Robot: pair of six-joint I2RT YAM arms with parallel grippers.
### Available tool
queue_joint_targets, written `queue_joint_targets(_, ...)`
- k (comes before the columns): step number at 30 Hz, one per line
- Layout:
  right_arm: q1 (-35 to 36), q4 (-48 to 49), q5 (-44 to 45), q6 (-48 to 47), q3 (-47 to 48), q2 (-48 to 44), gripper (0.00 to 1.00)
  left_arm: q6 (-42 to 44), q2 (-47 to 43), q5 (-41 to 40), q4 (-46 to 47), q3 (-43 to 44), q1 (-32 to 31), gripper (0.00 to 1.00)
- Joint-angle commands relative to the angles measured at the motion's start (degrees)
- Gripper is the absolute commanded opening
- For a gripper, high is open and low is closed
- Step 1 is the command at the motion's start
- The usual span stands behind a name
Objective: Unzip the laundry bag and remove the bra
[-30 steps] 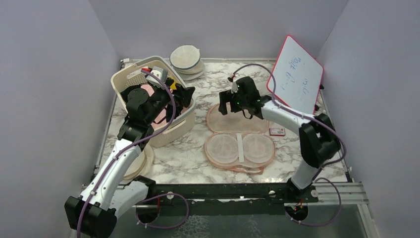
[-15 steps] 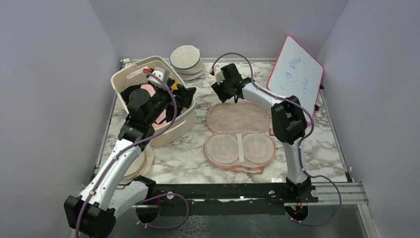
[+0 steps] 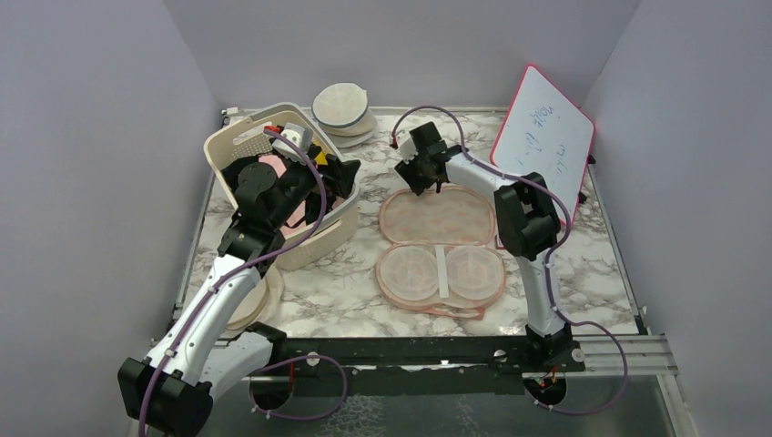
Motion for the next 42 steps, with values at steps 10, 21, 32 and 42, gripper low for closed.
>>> queue_joint_targets(10,-0.1,-2.87,-5.82,2.8,1.89,-5.08,0.54,0.65,0.13,-1.04,0.32,-0.4,-0.31,0.98)
queue_joint_targets(21,-0.05,-0.36,-7.41,2.63,-2.58,-4.03,0.55,0.64,-0.05,-1.02,0.42,-0.42,-0.47,0.98)
queue_joint_targets(32,-0.05,-1.45,-6.66,-0.2,-1.41,-0.97,0.45,0.87,0.23,-1.3,0.15,-0.32,-0.54,0.98)
queue_joint_targets(42,-0.05,-0.97,-5.35,-0.91,-2.72,0.93,0.4,0.9,0.63,-1.3,0.05,-0.27,-0.54,0.98)
